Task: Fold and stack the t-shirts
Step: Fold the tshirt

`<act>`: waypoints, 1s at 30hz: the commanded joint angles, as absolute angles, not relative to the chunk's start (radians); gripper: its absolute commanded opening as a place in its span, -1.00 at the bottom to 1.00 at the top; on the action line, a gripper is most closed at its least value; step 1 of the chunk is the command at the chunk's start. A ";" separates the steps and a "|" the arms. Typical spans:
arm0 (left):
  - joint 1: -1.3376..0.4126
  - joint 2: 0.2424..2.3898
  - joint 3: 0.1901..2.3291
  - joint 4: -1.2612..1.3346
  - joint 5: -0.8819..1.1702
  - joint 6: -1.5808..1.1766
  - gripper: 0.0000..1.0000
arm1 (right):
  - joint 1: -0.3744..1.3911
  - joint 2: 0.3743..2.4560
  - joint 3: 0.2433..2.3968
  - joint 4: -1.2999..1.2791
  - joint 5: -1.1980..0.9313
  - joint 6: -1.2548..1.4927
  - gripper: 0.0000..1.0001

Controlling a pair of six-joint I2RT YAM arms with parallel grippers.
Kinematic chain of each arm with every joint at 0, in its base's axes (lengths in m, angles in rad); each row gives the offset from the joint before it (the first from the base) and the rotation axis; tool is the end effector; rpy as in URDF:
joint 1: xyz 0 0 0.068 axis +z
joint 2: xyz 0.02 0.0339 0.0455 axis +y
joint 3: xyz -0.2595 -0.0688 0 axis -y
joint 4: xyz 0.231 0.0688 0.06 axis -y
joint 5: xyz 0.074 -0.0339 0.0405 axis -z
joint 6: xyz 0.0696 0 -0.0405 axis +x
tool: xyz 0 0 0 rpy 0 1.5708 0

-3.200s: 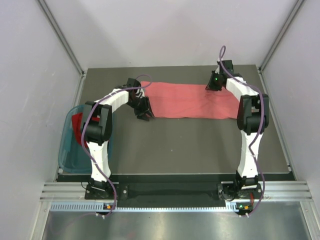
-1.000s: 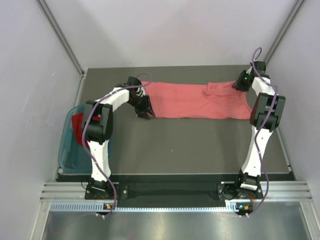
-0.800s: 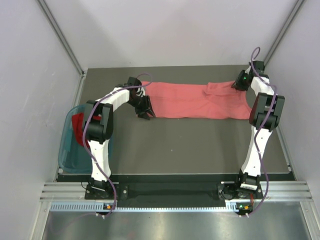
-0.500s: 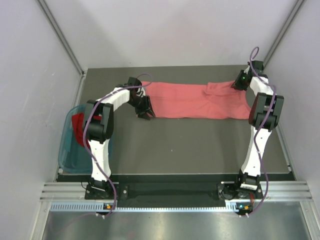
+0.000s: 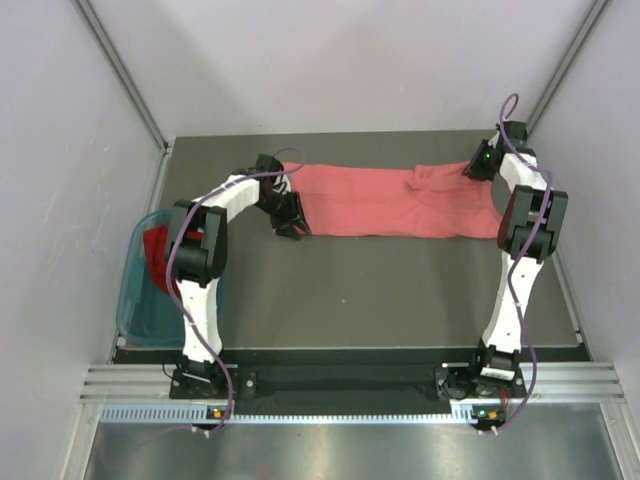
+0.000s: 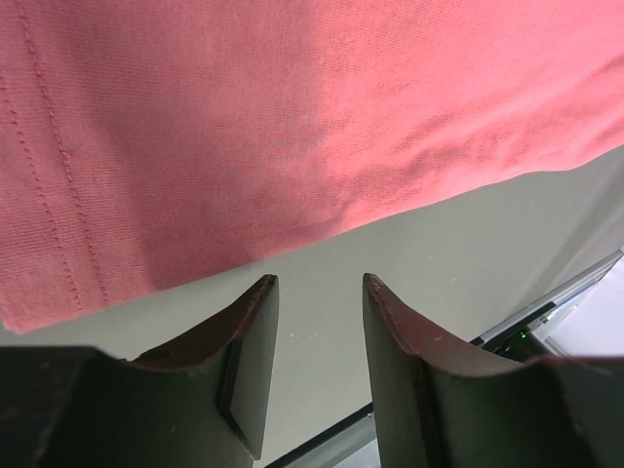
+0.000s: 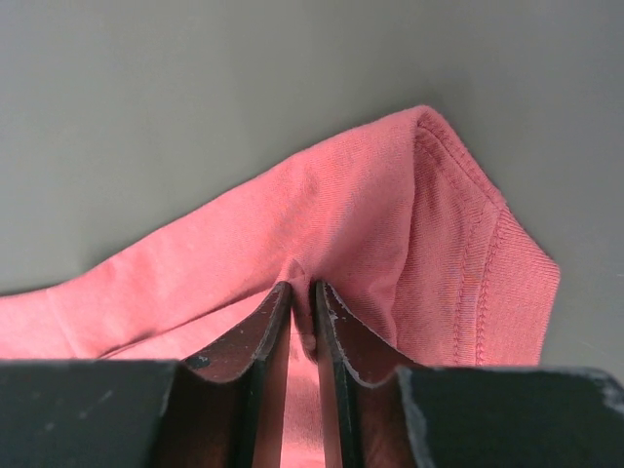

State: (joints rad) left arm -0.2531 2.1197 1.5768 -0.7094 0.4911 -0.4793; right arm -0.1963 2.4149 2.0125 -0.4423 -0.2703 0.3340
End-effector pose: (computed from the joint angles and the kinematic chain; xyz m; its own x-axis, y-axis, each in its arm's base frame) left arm 0.4048 -0.1386 0.1383 -0.9836 -0.1656 -0.0713 -0.1012 0.8344 -0.5418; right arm 0.5368 -0.0878 0.1452 -0.6883 0.4590 -0.5618 0.2537 0.8778 0.4063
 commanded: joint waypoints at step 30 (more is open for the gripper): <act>-0.252 2.097 1.577 -0.699 0.520 -0.463 -0.11 | -0.184 2.316 2.043 -0.382 -0.213 0.327 -1.00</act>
State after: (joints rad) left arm -0.2531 2.1197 1.5768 -0.7090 0.5041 -0.4759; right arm -0.1963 2.4039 2.0365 -0.4530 -0.2462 0.3355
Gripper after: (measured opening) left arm 0.448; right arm 0.009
